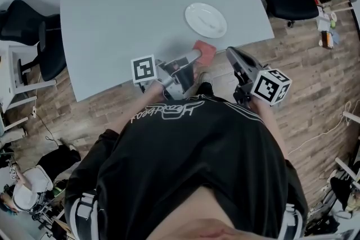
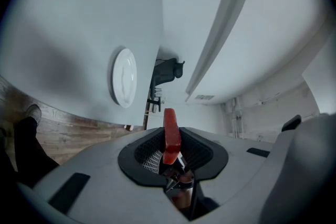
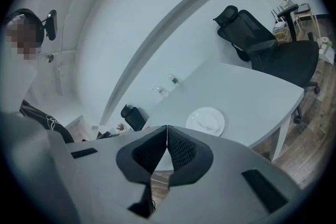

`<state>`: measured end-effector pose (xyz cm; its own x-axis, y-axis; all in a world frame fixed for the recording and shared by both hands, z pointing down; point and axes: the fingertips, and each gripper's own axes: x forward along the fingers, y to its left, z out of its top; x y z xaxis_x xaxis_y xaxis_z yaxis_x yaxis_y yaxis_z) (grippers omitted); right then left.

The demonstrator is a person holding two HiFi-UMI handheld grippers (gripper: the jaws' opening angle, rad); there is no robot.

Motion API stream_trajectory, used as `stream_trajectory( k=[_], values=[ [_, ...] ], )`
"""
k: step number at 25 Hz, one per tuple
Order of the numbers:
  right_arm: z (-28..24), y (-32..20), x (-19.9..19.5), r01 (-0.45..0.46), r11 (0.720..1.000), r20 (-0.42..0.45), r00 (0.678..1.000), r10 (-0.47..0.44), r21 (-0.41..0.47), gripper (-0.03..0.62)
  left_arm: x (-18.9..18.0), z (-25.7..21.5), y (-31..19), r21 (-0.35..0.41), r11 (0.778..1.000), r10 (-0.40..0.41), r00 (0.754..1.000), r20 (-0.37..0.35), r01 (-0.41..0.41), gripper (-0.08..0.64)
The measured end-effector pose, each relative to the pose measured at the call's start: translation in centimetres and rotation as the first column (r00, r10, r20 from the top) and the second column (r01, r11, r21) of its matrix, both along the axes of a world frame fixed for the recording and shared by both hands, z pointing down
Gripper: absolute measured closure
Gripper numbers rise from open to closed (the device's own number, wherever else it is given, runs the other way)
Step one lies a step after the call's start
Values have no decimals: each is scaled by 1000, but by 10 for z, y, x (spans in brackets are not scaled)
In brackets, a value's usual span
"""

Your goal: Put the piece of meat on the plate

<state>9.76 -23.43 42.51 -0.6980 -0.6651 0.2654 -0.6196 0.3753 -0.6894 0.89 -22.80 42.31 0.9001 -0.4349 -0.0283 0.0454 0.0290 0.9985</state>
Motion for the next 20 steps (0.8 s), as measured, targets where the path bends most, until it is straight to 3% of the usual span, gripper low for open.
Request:
stream_trajectory(
  k=[4, 13, 16, 20],
  values=[
    [7, -19, 8, 27, 1000, -6, 1000, -27, -11, 583, 9, 14, -19, -25, 999, -22, 999, 36, 23, 469],
    [23, -60, 19, 101, 995, -43, 994, -102, -24, 583, 23, 33, -62, 59, 997, -63, 984, 166, 54, 471],
    [27, -78, 26, 115, 993, -49, 992, -117, -33, 583, 23, 48, -75, 38, 997, -72, 964, 258, 65, 469],
    [31, -100, 30, 126, 991, -39, 991, -127, -34, 583, 25, 56, -92, 8, 995, -95, 961, 259, 96, 469]
  ],
)
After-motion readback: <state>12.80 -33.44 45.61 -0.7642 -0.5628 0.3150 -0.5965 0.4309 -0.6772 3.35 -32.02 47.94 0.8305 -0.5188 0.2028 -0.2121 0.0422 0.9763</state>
